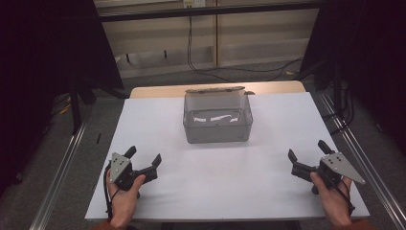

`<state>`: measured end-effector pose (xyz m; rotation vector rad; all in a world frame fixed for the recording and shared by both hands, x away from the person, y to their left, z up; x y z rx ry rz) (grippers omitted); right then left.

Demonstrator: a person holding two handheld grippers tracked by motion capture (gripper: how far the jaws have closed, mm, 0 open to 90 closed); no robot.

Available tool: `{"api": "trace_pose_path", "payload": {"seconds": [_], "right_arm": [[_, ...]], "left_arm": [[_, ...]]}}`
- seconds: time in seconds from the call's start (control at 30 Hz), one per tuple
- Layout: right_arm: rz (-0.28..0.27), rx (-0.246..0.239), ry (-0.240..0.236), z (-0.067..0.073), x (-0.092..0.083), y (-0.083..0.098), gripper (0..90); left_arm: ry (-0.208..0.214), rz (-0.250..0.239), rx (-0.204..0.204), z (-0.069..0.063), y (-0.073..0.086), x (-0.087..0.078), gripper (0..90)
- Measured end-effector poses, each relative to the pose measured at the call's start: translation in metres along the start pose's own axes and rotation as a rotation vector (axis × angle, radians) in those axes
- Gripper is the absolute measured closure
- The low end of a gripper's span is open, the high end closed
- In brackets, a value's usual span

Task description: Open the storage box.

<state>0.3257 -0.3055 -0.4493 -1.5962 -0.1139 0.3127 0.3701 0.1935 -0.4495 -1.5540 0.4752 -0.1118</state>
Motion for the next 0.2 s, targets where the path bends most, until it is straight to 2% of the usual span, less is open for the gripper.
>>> {"api": "trace_pose_path", "payload": {"seconds": [0.07, 0.17, 0.2], "right_arm": [[0.003, -0.009, -0.006, 0.0014, 0.0013, 0.0007, 0.0], [-0.008, 0.026, -0.013, 0.0024, 0.0040, -0.0004, 0.0], [-0.001, 0.020, -0.011, 0.0027, 0.0048, 0.0002, 0.0]], "left_arm": [[-0.013, 0.000, 0.001, 0.0004, 0.0008, -0.0003, 3.3], [-0.014, 0.004, -0.004, 0.0000, 0.0006, 0.0019, 3.2], [-0.016, 0.008, -0.004, 0.0005, 0.0002, 0.0032, 3.3]]}}
Point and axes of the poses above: each handheld gripper's, and its own axes: x roughly forward along the jaws, y roughly out of its underside, z roughly to its left, the point moved 6 cm from there along x, roughly forward along the jaws, and after that the axes turned 7 degrees about -y, right-handed, at the moved point
